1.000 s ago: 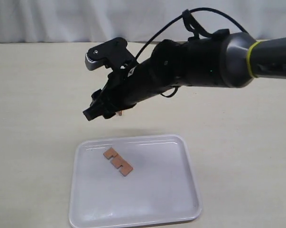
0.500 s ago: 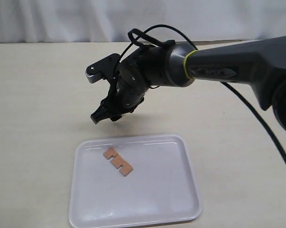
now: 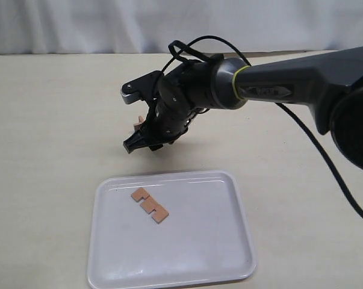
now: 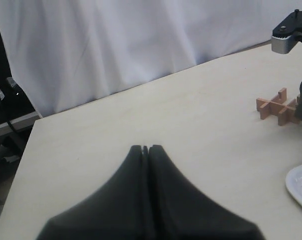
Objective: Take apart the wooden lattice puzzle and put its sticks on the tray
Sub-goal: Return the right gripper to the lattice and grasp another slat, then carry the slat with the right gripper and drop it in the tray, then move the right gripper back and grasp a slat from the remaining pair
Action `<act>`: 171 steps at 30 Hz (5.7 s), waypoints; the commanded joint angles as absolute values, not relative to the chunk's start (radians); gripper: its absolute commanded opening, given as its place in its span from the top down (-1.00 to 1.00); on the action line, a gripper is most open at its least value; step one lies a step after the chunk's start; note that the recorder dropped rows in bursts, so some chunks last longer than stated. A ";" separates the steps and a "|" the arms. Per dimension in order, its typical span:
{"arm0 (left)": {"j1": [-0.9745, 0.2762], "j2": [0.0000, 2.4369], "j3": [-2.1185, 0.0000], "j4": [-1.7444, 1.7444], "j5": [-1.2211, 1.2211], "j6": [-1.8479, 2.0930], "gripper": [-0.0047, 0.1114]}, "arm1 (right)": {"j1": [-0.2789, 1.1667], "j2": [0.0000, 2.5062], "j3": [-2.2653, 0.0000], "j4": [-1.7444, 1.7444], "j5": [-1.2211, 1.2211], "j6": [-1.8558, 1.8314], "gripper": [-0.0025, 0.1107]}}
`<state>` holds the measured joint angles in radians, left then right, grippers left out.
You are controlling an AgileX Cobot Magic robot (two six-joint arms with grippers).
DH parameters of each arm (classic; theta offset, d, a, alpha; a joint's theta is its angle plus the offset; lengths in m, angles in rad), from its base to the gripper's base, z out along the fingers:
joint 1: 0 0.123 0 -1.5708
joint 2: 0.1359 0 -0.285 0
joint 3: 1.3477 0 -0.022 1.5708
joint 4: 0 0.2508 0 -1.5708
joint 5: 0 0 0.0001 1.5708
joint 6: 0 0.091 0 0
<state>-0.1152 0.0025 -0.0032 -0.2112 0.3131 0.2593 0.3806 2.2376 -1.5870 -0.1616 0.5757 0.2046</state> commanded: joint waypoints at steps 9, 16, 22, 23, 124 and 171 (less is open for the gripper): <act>-0.105 0.000 0.000 -0.213 0.304 0.265 0.92 | 0.373 2.237 -1.593 -0.177 0.565 0.224 0.22; -0.105 0.000 0.000 -0.213 0.304 0.265 0.92 | 0.373 2.239 -1.593 -0.177 0.496 0.224 0.22; -0.105 0.000 0.000 -0.213 0.304 0.265 0.92 | 0.373 2.276 -1.593 -0.174 0.488 0.224 0.31; -0.105 0.000 0.000 -0.213 0.304 0.265 0.92 | 0.373 2.279 -1.593 -0.174 0.485 0.224 0.32; -0.105 0.000 0.000 -0.213 0.304 0.265 0.92 | 0.299 2.239 -1.698 -0.070 0.631 0.167 -0.96; -0.105 0.000 0.000 -0.213 0.304 0.265 0.92 | 0.304 2.314 -1.698 0.037 0.541 0.127 -0.96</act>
